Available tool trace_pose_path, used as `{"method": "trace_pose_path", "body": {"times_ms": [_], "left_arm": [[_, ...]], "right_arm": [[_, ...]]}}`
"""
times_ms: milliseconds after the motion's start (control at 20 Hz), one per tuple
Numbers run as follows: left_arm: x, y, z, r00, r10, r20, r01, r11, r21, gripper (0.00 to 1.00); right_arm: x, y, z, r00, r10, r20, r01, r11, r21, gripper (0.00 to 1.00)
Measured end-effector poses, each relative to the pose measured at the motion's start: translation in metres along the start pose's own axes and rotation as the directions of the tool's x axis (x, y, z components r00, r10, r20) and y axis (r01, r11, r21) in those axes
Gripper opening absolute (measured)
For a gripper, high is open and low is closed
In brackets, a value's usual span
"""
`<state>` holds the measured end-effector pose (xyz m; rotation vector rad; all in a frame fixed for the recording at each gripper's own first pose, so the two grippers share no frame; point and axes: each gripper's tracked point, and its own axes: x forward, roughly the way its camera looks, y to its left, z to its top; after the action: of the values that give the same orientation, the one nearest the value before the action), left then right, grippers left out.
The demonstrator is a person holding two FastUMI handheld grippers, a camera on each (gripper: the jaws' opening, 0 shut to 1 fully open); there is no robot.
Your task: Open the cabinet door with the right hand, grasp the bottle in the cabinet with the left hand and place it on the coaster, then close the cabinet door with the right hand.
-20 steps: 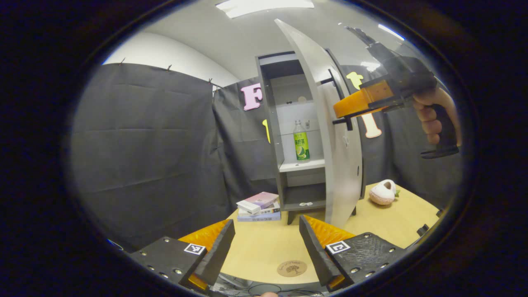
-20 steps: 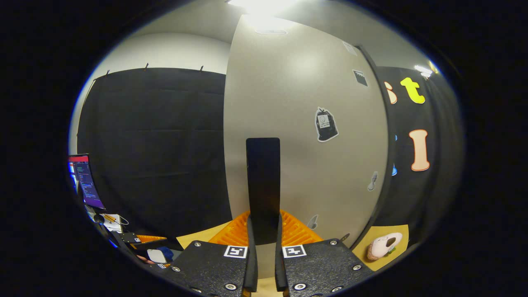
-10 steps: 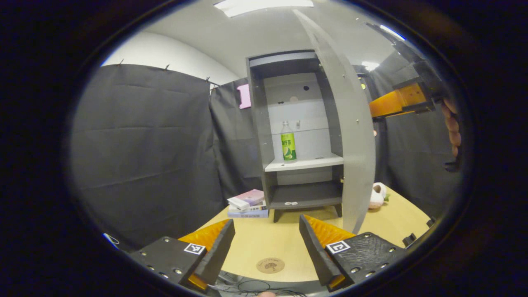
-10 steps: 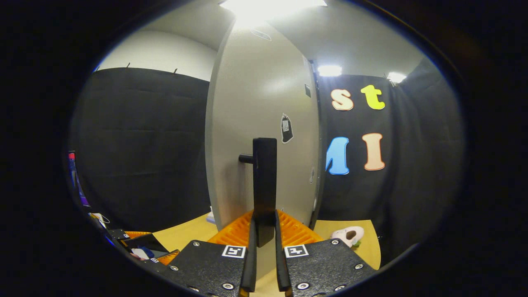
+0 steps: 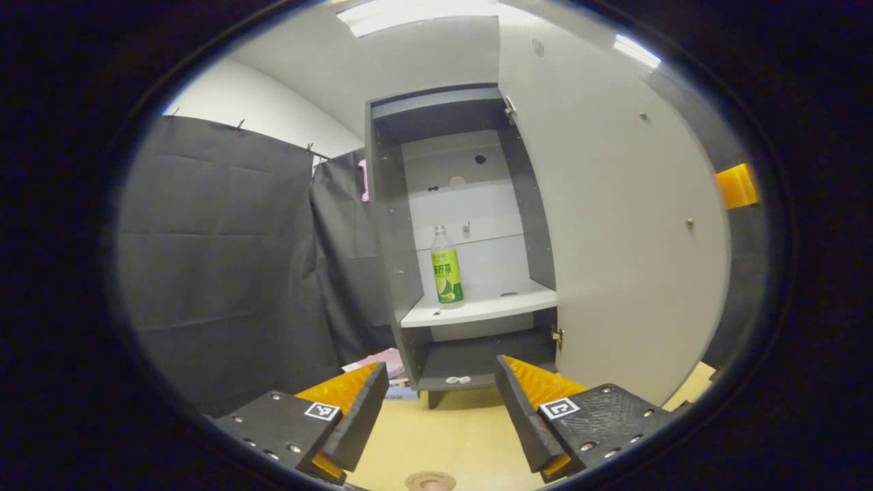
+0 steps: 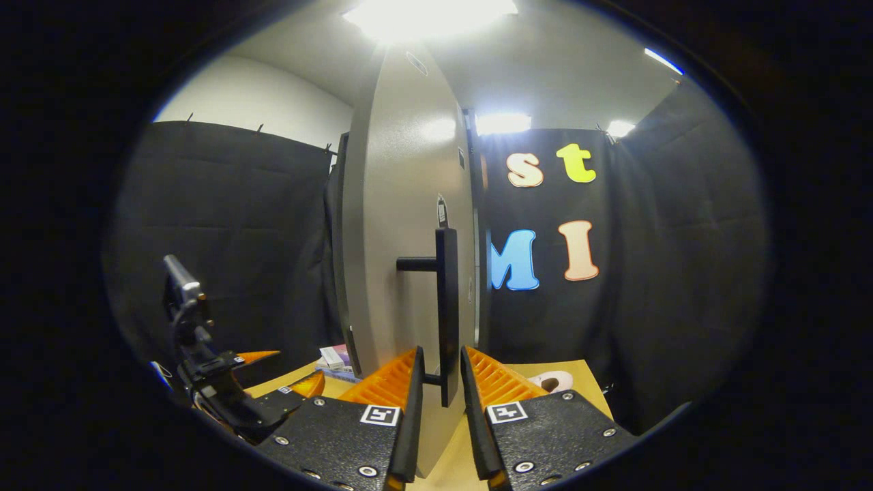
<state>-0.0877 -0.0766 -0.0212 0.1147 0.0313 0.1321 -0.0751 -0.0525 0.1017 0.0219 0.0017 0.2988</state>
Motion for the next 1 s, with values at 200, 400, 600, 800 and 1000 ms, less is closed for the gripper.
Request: {"method": "trace_pose_path", "body": {"times_ms": [200,400,600,800,1000], "left_arm": [[0.079,-0.003,-0.002,1.000,-0.015,0.008,0.015,0.999,-0.030,0.90],[0.164,-0.004,0.016,0.998,-0.041,0.048,0.040,0.999,0.022,0.92],[0.242,-0.009,0.013,0.996,-0.073,0.058,0.069,0.995,0.069,0.90],[0.303,-0.018,0.010,0.993,-0.088,0.076,0.079,0.991,0.110,0.90],[0.349,-0.015,0.005,0.994,-0.082,0.077,0.076,0.993,0.088,0.90]], "right_arm": [[-0.004,-0.020,0.004,0.998,-0.056,0.030,0.057,0.997,-0.052,0.46],[-0.014,-0.039,0.003,0.983,-0.176,0.053,0.181,0.978,-0.108,0.51],[-0.016,-0.049,0.007,0.969,-0.234,0.074,0.241,0.964,-0.109,0.57],[-0.019,-0.062,0.011,0.945,-0.312,0.102,0.324,0.937,-0.131,0.65],[-0.019,-0.068,0.008,0.925,-0.361,0.119,0.371,0.926,-0.073,0.80]]}}
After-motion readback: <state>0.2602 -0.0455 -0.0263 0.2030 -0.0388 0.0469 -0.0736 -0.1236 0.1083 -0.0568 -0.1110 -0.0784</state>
